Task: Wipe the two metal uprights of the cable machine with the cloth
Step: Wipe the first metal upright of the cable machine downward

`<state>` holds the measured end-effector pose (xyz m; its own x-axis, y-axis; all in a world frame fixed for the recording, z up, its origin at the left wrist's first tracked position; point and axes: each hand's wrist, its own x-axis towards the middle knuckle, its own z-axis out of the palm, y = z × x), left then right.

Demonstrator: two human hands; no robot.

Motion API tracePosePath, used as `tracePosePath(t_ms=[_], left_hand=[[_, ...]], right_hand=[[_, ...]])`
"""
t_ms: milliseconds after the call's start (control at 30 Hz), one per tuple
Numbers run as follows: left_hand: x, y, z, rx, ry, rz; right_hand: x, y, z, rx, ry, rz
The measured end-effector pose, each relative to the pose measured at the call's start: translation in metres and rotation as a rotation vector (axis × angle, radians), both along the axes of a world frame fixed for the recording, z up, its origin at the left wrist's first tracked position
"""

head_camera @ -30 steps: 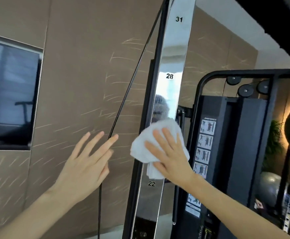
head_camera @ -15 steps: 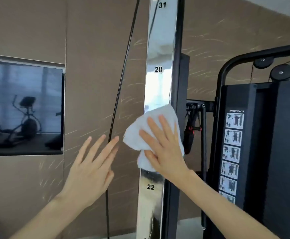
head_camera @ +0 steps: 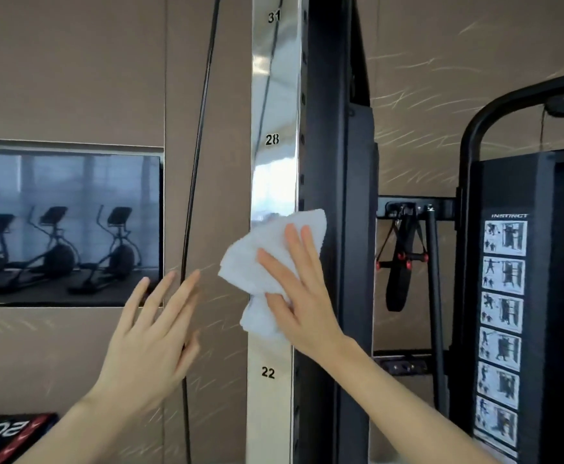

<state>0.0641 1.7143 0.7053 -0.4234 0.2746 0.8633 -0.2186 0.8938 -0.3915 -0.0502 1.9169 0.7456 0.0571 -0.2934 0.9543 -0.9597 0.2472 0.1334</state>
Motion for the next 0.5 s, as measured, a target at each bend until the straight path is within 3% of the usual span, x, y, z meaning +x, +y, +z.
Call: tracePosePath(t_ms=[133, 300, 367, 500], left_hand=[[0.005, 0.01, 0.007, -0.021, 0.011, 0.028], [0.006, 0.018, 0.022, -0.02, 0.096, 0.063], [0.005, 0.023, 0.021, -0.016, 0.12, 0.064], [0.006, 0.026, 0.006, -0.002, 0.116, 0.064]], right_hand=[[-0.008, 0.012, 0.015, 0.069, 0.005, 0.035], [-0.003, 0.0, 0.088, -0.065, 0.012, 0.052], [-0.001, -0.003, 0.072, -0.089, 0.001, 0.047], [-0.002, 0.007, -0.028, 0.095, 0.024, 0.021]])
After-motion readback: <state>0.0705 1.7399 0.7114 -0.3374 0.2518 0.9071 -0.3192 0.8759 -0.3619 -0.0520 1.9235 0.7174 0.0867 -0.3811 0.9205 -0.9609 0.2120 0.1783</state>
